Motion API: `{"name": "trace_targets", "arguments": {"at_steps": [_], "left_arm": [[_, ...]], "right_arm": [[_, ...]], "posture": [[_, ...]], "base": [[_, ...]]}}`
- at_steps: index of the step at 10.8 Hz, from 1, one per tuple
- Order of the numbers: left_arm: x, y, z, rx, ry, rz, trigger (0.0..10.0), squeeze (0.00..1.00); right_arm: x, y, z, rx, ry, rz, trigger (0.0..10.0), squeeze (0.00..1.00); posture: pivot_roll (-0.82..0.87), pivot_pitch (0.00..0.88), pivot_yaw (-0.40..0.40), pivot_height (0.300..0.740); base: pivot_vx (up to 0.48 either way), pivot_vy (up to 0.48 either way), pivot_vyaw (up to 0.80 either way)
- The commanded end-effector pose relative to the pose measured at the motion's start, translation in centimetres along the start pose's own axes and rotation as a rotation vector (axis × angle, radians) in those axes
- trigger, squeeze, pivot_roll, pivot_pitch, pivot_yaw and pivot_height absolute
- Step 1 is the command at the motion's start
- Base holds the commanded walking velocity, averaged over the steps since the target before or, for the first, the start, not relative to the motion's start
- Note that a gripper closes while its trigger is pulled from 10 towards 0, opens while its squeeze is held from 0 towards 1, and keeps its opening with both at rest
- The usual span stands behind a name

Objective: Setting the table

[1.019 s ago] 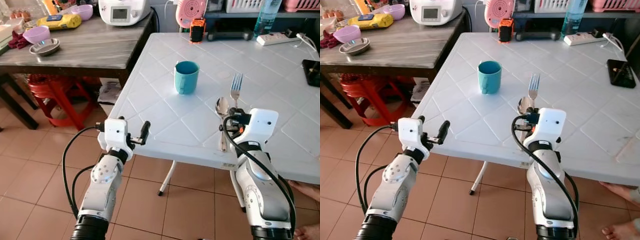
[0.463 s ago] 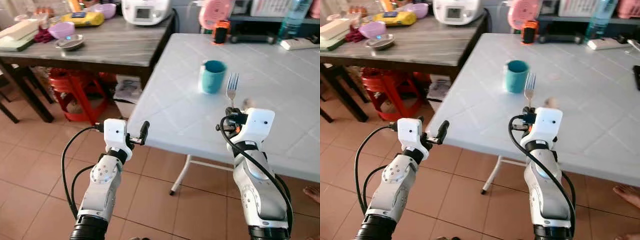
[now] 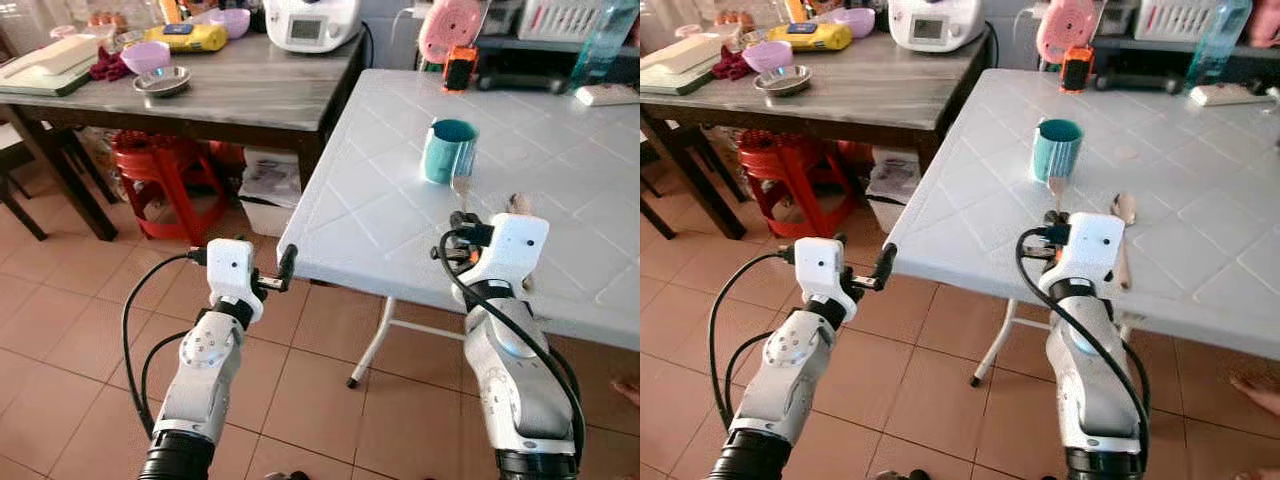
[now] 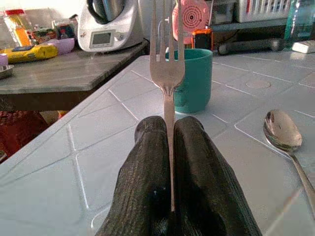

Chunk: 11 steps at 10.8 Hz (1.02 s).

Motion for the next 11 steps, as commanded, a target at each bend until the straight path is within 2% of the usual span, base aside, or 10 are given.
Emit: {"name": "trace_targets", "arguments": {"at_steps": [1, 8, 11], "left_arm": [[-0.11, 0.00, 0.03, 0.001, 0.006, 0.001, 10.0, 0.00], [-0.15, -0.08, -0.02, -0.002, 0.013, 0.001, 10.0, 0.00], [-0.04, -0.16, 0.26, 0.015, 0.023, -0.001, 10.0, 0.00]], "right_arm": [[-0.01, 0.02, 0.45, 0.020, 0.005, 0.001, 10.0, 0.00], [-0.13, 0.10, 0.32, 0.019, 0.020, -0.003, 10.0, 0.00], [-0.15, 0.14, 0.20, 0.017, 0.022, -0.004, 10.0, 0.00]], "posture": [[-0.12, 0.091, 0.101, 0.740], [-0.11, 0.094, 0.105, 0.740], [-0.10, 0.094, 0.105, 0.740]], "base": [[0.000, 0.420, 0.00], [0.000, 0.414, 0.00], [0.000, 0.000, 0.00]]}}
Point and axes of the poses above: a point about 5 cm out from each wrist's last joint towards the gripper, its own y axis pointing out of the wrist towards the gripper, its own z axis along the axis of the wrist's last joint, x = y × z, the point moved 5 cm from there along y, pointing out of the wrist towards the gripper, and after that the axes turned 7 degrees about -y, right-handed, at the moved point
